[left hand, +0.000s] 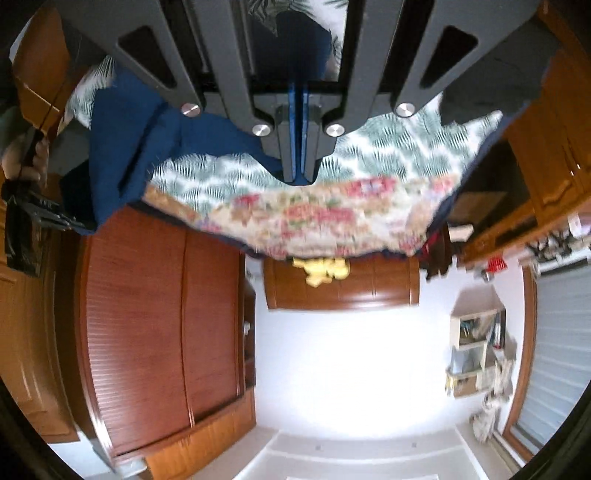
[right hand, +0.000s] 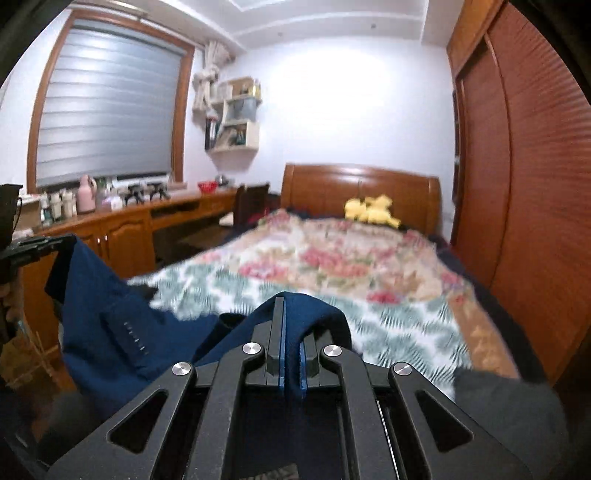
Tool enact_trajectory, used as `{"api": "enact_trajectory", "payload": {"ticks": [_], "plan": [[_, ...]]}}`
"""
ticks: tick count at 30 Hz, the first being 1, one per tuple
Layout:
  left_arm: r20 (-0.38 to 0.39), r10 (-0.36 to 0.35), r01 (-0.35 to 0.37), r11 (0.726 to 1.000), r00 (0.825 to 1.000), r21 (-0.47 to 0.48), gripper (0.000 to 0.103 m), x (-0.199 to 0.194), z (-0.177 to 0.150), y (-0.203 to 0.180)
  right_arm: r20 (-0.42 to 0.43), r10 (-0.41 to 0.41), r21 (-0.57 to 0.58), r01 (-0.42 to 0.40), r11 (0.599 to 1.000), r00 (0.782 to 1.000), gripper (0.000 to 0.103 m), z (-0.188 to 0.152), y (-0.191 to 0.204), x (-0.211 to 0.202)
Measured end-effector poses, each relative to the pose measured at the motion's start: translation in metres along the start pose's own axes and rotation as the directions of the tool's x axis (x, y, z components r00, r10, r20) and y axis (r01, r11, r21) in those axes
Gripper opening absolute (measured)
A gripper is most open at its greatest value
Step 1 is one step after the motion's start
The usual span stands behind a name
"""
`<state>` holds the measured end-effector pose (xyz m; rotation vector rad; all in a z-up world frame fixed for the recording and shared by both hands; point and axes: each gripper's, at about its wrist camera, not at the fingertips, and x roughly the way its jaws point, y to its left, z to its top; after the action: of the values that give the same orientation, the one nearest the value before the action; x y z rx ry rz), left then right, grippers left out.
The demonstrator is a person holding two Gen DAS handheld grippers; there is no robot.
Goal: Fold large clothes
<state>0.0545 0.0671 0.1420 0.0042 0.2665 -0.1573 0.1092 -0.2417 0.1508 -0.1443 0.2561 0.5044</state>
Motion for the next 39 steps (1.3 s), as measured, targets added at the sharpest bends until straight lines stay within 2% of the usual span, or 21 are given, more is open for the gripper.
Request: {"api": "enact_trajectory", "payload": {"ticks": [6, 10, 12, 17, 19, 23, 25, 29, 34, 39], "plan": [[0.081, -0.001, -0.001, 1.0, 0.997, 0.022, 0.0, -0.044, 0.025, -0.006, 0.084, 0.01, -0.025, -0.008, 1.0, 0.996, 0.002, 0.023, 0.003, -0.055], [0.056, 0.015, -0.016, 1.0, 0.998, 0.017, 0.0, -0.038, 0.02, 0.003, 0.085, -0.01, -0.03, 0.013, 0.999, 0.996, 0.002, 0.022, -0.002, -0.064], [0.019, 0.021, -0.021, 1.0, 1.0, 0.017, 0.0, -0.022, 0.011, 0.004, 0.039, -0.028, -0.025, 0.029, 0.999, 0.999, 0.002, 0.014, -0.01, -0.047], [-0.103, 0.041, -0.038, 0.999, 0.994, 0.031, 0.0, 0.054, -0.025, 0.008, -0.105, -0.069, -0.027, 0.066, 0.997, 0.992, 0.003, -0.027, -0.026, 0.023], [-0.155, 0.044, -0.042, 0.999, 0.987, 0.017, 0.0, 0.09, -0.041, 0.014, -0.16, -0.09, -0.021, 0.087, 0.996, 0.983, 0.002, -0.045, -0.035, 0.057], [-0.223, 0.058, -0.059, 0.998, 0.973, 0.004, 0.0, 0.133, -0.069, 0.014, -0.244, -0.13, -0.027, 0.127, 0.992, 0.961, 0.003, -0.081, -0.048, 0.102], [-0.25, 0.062, -0.062, 0.998, 0.966, 0.008, 0.0, 0.144, -0.082, 0.013, -0.288, -0.114, -0.016, 0.115, 0.993, 0.951, 0.003, -0.098, -0.052, 0.116], [-0.282, 0.085, -0.085, 0.996, 0.956, 0.012, 0.0, 0.155, -0.099, 0.014, -0.348, -0.14, -0.037, 0.135, 0.99, 0.927, 0.003, -0.125, -0.056, 0.132], [-0.316, 0.076, -0.089, 0.996, 0.946, -0.025, 0.0, 0.16, -0.111, 0.022, -0.371, -0.131, -0.007, 0.138, 0.99, 0.919, 0.005, -0.138, -0.06, 0.134], [-0.326, 0.067, -0.08, 0.997, 0.943, -0.024, 0.002, 0.152, -0.119, 0.024, -0.371, -0.172, -0.081, 0.153, 0.985, 0.913, 0.009, -0.143, -0.047, 0.129]]}}
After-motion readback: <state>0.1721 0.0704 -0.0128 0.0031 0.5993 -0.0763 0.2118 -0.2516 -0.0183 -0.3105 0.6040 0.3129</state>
